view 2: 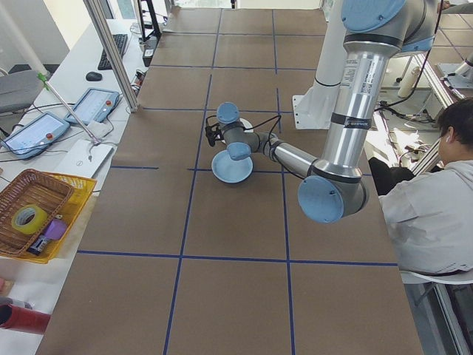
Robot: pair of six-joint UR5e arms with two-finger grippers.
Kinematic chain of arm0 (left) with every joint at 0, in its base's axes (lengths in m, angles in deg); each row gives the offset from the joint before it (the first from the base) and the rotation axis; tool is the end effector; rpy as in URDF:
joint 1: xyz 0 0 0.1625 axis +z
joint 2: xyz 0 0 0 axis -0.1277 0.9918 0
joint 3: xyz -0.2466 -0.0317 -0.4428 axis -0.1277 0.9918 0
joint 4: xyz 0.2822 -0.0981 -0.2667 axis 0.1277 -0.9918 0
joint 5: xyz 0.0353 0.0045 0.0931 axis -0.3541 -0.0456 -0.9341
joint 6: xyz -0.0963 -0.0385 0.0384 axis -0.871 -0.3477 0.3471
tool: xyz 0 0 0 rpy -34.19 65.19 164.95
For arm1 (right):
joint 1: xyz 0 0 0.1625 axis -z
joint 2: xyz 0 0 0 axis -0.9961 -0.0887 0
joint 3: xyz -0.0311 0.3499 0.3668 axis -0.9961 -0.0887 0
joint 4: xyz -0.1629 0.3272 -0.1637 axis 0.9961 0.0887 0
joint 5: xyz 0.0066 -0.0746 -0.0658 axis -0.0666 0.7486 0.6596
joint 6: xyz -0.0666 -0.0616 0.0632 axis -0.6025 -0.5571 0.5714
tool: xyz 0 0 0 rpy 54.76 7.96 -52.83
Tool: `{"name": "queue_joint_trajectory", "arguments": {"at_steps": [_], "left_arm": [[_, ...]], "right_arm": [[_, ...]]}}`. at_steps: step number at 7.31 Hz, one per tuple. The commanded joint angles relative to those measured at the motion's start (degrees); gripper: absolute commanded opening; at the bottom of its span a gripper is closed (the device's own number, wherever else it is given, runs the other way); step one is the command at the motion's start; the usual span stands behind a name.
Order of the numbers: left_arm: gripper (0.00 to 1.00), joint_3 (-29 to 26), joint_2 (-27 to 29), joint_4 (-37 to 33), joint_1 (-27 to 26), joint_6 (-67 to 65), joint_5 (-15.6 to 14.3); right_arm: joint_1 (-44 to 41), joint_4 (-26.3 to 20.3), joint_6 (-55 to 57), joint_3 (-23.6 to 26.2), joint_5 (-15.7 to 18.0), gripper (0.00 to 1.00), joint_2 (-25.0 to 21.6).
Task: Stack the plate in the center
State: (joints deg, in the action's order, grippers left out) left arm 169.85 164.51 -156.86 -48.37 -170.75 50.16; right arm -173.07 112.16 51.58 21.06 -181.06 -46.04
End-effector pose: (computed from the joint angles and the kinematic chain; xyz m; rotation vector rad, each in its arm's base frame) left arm 0.4105 -0.4466 0.4842 -0.1737 1.1784 -0.2866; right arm 0.0451 -0.4611 0.7453 -0.0191 -0.7258 0.0487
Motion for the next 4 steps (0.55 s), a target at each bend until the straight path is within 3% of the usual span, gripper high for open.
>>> {"name": "queue_joint_trajectory", "arguments": {"at_steps": [1, 3, 4], "left_arm": [[0.99, -2.3, 3.0, 0.0, 3.8, -2.7, -4.0], [0.99, -4.7, 4.0, 0.0, 5.3, -3.3, -3.9], [0.89, -4.7, 4.0, 0.0, 5.4, -3.6, -3.9]], "right_arm": [[0.0, 0.0, 0.0, 0.0, 0.0, 1.0, 0.0], [0.0, 0.0, -0.1, 0.0, 0.0, 1.0, 0.0], [0.0, 0.0, -0.1, 0.0, 0.0, 1.0, 0.0]]}}
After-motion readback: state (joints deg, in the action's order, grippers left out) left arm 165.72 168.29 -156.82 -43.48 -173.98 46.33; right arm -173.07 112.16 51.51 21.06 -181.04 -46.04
